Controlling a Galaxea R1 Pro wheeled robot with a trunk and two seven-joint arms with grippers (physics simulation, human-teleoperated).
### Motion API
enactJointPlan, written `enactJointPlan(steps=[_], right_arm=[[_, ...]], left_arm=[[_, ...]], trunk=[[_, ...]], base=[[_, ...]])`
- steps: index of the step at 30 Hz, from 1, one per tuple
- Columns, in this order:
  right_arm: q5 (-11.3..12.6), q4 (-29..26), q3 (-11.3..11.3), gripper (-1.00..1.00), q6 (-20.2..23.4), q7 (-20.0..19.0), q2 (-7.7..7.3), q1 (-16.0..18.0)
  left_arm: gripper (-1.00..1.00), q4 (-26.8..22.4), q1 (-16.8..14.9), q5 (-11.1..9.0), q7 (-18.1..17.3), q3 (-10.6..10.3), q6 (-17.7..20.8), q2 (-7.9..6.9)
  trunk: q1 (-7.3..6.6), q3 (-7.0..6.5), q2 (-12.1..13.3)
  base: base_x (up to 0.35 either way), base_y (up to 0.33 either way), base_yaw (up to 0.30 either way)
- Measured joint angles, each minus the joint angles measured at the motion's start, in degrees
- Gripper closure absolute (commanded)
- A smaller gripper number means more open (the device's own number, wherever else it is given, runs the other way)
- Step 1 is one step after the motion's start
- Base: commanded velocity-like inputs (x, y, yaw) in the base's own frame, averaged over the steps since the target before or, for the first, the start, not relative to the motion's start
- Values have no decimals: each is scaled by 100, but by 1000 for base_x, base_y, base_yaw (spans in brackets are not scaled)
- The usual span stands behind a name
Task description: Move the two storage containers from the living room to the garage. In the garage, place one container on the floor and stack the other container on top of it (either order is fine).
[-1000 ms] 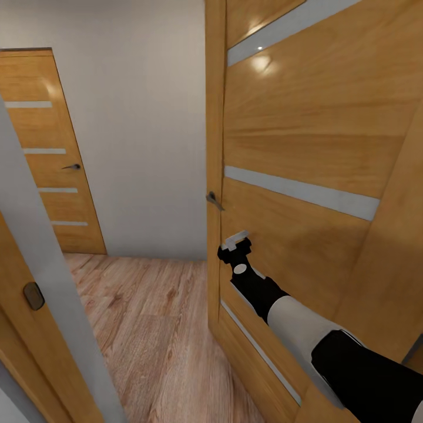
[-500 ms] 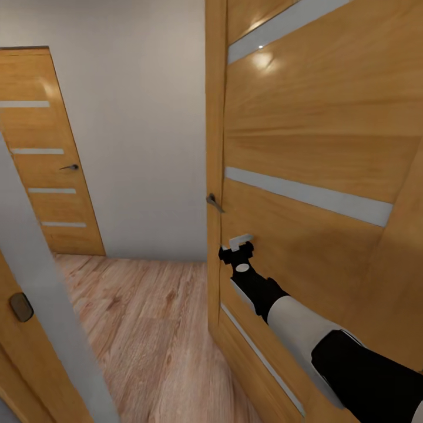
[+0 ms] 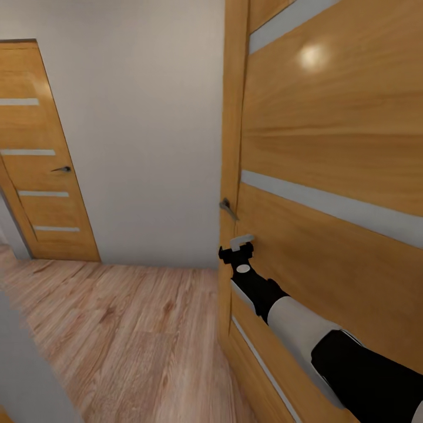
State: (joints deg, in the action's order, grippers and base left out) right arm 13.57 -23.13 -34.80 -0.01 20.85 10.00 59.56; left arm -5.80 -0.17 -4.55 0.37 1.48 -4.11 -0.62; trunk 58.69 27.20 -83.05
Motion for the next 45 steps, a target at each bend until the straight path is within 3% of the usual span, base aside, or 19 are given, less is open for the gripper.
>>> enactJointPlan(steps=[22, 45], right_arm=[[-14, 334, 16, -100, -24, 37, 0, 2], [-48, 452, 39, -100, -47, 222, 0, 5]], left_arm=[[-100, 0, 0, -11, 0, 0, -5, 0], [-100, 0, 0, -30, 1, 8, -6, 0]], trunk=[[2, 0, 0], [3, -1, 0]], base=[[281, 0, 0], [14, 0, 0]])
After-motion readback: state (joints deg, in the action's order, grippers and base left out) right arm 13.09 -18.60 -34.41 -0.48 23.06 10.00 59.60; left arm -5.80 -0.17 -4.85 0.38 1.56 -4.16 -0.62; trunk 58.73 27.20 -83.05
